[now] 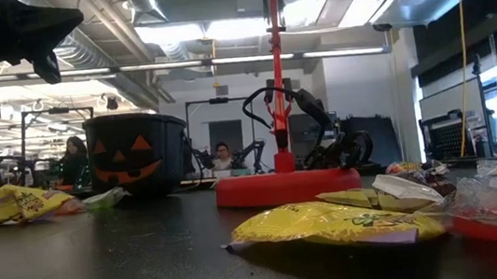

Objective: Organize candy in baskets
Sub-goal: Put the blue gummy into the orange bucket, then put the orange gummy into the orange bucket

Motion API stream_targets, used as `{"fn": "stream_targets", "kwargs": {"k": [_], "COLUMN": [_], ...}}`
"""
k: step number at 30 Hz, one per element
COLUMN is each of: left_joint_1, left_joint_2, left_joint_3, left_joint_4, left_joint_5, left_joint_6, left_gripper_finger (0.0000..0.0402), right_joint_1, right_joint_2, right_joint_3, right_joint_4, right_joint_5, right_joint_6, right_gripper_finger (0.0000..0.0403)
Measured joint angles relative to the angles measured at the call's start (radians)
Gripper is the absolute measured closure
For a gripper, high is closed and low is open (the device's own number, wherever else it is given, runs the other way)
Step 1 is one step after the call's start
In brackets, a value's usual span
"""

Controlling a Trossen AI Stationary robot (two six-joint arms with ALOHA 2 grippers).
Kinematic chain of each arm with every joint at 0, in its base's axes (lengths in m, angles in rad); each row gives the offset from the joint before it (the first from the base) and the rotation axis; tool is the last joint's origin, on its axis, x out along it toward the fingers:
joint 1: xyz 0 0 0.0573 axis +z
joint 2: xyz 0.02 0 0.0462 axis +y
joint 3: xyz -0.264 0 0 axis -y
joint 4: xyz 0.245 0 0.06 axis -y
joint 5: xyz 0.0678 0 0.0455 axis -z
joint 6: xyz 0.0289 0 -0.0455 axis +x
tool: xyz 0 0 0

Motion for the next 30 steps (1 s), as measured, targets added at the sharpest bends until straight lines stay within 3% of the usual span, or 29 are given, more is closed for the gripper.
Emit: {"fn": "stream_targets", "kwargs": {"k": [12,19,24,30], "left_joint_1": [0.0,0.0,0.0,0.0], "left_joint_2": [0.0,0.0,0.0,0.0], "left_joint_3": [0.0,0.0,0.0,0.0], "left_joint_4": [0.0,0.0,0.0,0.0], "left_joint_5": [0.0,0.0,0.0,0.0], "left_joint_6": [0.0,0.0,0.0,0.0], "left_gripper_finger": [0.0401,0.0401,0.0401,0.0401], "right_joint_1": [0.0,-0.057,-0.192,-0.355], "right_joint_2": [0.006,0.006,0.006,0.006], "right_joint_3": [0.0,0.0,0.0,-0.012], "right_joint_4": [0.0,-0.103,-0.266,-0.374], "right_joint_5": [0.028,0.159,0.105,0.05], "right_joint_6": [-0.018,-0.079,-0.008,-0.053], "right_gripper_finger": [0.0286,0.0283,0.0284,0.0285]}}
